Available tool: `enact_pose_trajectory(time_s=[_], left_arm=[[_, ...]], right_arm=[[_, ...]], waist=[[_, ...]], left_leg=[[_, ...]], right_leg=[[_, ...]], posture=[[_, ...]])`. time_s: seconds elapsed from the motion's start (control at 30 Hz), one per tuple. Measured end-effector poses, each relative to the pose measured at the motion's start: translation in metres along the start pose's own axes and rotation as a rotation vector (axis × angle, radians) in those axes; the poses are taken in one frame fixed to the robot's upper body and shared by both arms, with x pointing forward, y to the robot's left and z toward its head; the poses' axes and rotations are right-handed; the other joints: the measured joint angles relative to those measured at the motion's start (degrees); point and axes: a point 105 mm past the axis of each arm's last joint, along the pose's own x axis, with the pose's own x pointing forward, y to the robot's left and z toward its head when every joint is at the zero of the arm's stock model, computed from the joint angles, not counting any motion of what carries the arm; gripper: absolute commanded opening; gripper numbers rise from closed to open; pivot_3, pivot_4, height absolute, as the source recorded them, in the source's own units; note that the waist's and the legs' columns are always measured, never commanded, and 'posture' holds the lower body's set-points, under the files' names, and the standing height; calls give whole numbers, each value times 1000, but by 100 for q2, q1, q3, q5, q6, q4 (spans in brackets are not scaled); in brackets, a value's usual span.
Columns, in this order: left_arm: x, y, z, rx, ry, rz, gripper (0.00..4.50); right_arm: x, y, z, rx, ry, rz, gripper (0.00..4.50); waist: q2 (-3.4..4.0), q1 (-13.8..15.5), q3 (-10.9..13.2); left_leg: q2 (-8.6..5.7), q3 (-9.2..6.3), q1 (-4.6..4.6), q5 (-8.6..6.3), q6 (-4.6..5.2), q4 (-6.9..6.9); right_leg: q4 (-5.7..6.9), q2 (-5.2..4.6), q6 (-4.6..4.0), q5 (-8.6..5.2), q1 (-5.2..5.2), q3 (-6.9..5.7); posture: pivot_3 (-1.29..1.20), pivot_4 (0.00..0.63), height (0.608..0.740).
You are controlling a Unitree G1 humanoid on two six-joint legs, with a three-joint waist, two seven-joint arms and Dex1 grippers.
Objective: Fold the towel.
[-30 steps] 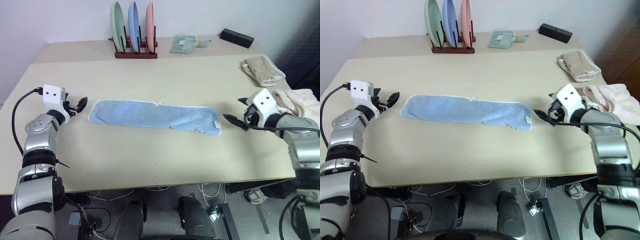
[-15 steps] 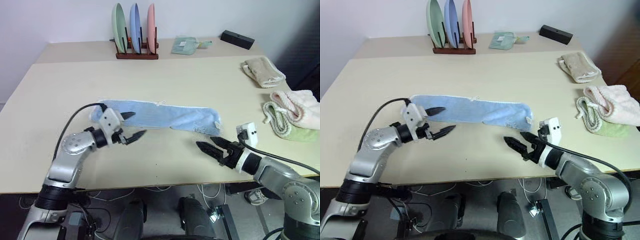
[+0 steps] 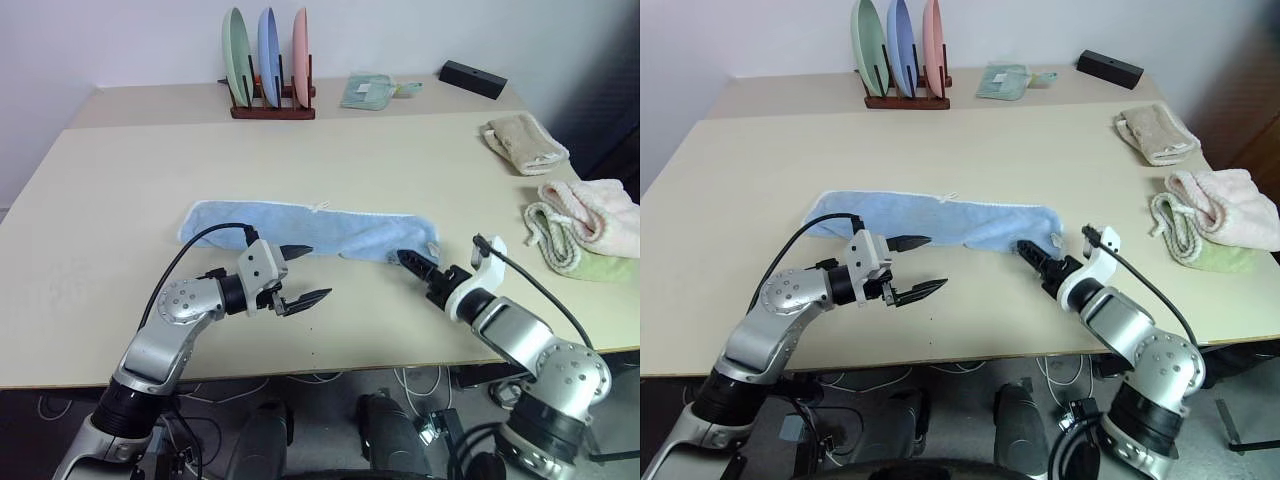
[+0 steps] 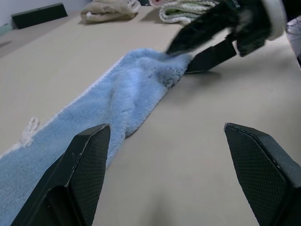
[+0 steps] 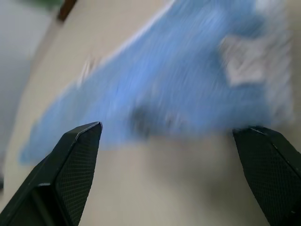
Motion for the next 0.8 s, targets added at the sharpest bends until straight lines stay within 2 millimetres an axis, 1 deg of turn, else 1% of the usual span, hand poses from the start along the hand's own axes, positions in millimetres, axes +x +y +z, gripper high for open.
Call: enact_pose_trajectory(time_s=[0.03, 0.1, 0.2, 0.23, 0.3, 0.33, 0.37, 0.5, 0.6, 0.7, 0.73, 0.8], left_arm=[[0, 0, 0, -1, 1, 4, 3959], [-1, 0, -2, -8, 4, 8, 3959], [-1, -1, -4, -19, 5, 20, 3959], [0, -1, -4, -21, 3, 24, 3959], [0, 0, -3, -21, 1, 27, 3959], [0, 0, -3, -22, 1, 29, 3959], [0, 0, -3, -22, 1, 30, 3959], [0, 0, -2, -21, -3, 36, 3959], [1, 0, -2, -23, -8, 42, 3959], [2, 1, -2, -24, -6, 45, 3959], [2, 1, -3, -25, -4, 47, 3959], [2, 2, -5, -25, 1, 50, 3959]], right_arm=[[2, -1, 4, 22, -16, -15, 4243], [5, -7, 12, 72, -45, -52, 3599], [6, -18, 17, 131, -72, -108, 2033], [6, -21, 18, 141, -79, -124, 1596], [4, -29, 22, 150, -101, -166, 439], [3, -32, 25, 151, -114, -183, 20], [2, -32, 29, 147, -127, -185, 20], [-8, -46, 44, 115, -191, -256, 20], [-20, -52, 63, 64, -241, -285, 20], [-35, -54, 89, -88, -281, -312, 20], [-39, -53, 97, -140, -291, -316, 20], [-44, -46, 111, -304, -279, -314, 20]], waist=[[0, 16, 0], [0, 29, -1], [1, 23, -1], [1, 19, -1], [3, 5, -1], [4, -2, -1], [5, -5, -1], [7, 7, -2], [9, 3, -1], [13, 10, 0], [14, 7, 0], [14, 0, 0]], left_leg=[[0, -1, -1, 0, 0, 1], [-1, 0, -1, 0, 0, 1], [-1, -1, -1, 0, 1, 0], [0, 0, -1, 0, 1, 0], [-1, 0, -1, -1, 1, -1], [-1, 0, -1, -1, 2, -2], [0, 0, -1, -1, 2, -2], [0, 0, -3, -1, 3, -2], [0, 2, -3, -2, 3, -3], [-1, 3, -4, -2, 4, -3], [-1, 4, -5, -2, 5, -2], [0, 6, -3, -3, 6, -4]], right_leg=[[0, 0, 0, 0, 2, -1], [-2, -1, 1, 0, 3, 0], [-2, 0, 1, 0, 3, -1], [-2, 0, 0, 0, 3, -1], [-3, 0, 0, 0, 3, 0], [-3, 0, 0, 0, 2, 0], [-3, 0, 0, -1, 2, 0], [-7, 0, 0, -1, 2, 0], [-9, 0, -1, -2, 2, 0], [-12, -1, -7, -6, 2, 0], [-14, -1, -9, -7, 3, 1], [-18, 0, -14, -10, 3, 1]], posture=[[0, 150, 740], [0, 150, 740], [0, 150, 740], [0, 150, 740], [0, 150, 740], [0, 150, 740], [0, 150, 740], [0, 150, 740], [0, 150, 740], [0, 150, 740], [0, 150, 740], [0, 150, 740]])
